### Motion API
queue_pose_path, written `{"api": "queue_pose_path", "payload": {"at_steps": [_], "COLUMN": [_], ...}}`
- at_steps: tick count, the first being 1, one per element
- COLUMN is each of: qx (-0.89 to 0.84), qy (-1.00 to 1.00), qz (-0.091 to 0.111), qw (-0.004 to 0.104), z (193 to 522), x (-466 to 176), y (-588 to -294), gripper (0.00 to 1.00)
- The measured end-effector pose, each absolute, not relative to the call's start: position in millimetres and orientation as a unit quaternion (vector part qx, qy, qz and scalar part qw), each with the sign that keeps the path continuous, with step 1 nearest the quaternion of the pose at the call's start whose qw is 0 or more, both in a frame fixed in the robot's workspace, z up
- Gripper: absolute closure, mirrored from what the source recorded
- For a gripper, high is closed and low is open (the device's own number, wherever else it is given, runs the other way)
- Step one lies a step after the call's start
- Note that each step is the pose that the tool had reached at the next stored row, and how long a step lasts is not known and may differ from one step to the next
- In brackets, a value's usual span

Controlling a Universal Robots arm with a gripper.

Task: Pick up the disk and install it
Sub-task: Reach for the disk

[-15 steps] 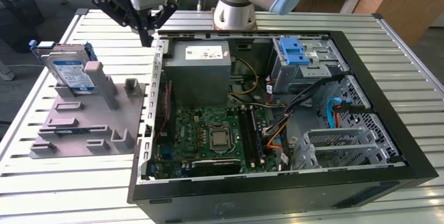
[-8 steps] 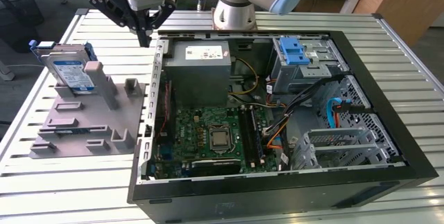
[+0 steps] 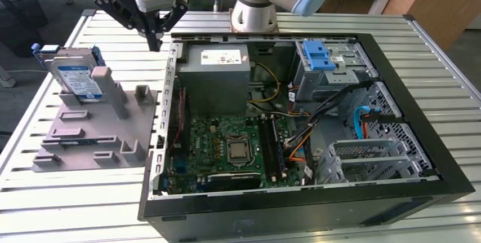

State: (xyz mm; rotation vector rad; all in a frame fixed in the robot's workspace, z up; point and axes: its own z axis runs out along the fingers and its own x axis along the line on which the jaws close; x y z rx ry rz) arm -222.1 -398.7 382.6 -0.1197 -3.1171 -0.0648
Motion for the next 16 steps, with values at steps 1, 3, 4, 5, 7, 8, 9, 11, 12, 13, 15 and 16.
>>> {"api": "queue_pose_path", "payload": {"at_steps": [1, 3, 4, 5, 7, 8, 9, 11, 12, 13, 15, 16], "qx": [-0.038, -0.038, -0.038, -0.038, -0.038, -0.038, -0.038, -0.038, -0.038, -0.038, -0.038, -0.038], "qy": [-0.999, -0.999, -0.999, -0.999, -0.999, -0.999, -0.999, -0.999, -0.999, -0.999, -0.999, -0.999], "qz": [-0.021, -0.021, -0.021, -0.021, -0.021, -0.021, -0.021, -0.021, -0.021, -0.021, -0.021, -0.021], "qw": [0.011, 0.011, 0.011, 0.011, 0.012, 0.012, 0.012, 0.012, 0.012, 0.012, 0.012, 0.013], "z": [382.5, 382.3, 382.2, 382.1, 381.9, 381.9, 381.8, 381.6, 381.5, 381.4, 381.2, 381.1], "x": [-222.5, -223.2, -223.5, -223.8, -224.5, -224.9, -225.2, -225.9, -226.3, -226.6, -227.2, -227.6], "y": [-398.7, -398.7, -398.7, -398.8, -398.7, -398.7, -398.7, -398.7, -398.7, -398.8, -398.7, -398.7], "gripper": [0.89, 0.89, 0.89, 0.89, 0.89, 0.89, 0.89, 0.89, 0.89, 0.89, 0.89, 0.89]}}
